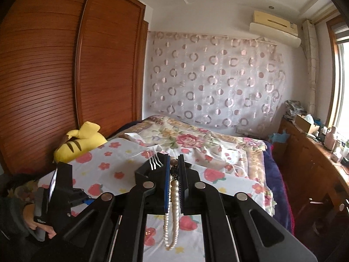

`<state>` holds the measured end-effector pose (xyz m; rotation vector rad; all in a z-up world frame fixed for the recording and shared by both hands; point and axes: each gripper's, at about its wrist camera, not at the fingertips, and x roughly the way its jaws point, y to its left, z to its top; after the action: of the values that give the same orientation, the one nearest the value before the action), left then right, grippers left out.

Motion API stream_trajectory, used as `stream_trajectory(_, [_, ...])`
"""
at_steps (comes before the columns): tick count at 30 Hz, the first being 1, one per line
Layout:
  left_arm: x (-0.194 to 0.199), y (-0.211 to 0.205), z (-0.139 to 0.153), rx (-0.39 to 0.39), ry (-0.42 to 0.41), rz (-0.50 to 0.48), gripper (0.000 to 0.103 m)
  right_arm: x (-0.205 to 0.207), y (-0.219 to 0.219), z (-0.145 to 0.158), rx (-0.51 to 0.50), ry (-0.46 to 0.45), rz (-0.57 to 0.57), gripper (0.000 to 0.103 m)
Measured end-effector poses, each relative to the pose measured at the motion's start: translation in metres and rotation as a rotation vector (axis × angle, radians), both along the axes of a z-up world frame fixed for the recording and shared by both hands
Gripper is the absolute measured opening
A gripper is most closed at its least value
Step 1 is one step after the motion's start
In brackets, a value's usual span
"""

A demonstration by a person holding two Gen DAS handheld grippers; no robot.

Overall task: Organize jewelry
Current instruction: 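Grasp the small green pendant with the left tool while the right holds the pearl necklace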

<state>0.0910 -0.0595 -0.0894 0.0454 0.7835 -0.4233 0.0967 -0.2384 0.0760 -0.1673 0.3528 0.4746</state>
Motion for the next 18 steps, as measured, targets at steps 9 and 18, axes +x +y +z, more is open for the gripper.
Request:
stream_trajectory(9, [0.018,-0.034,-0.020,0.049,0.070,-0.073,0.033,0.002,-0.011,-0.010,-0.007,0.020,-0.017,0.008])
stream_trajectory(18, [0.025,-0.041,-0.022,0.061,0.081,-0.089,0.012,0.003,-0.007,-0.020,-0.010,0.035,-0.011,0.008])
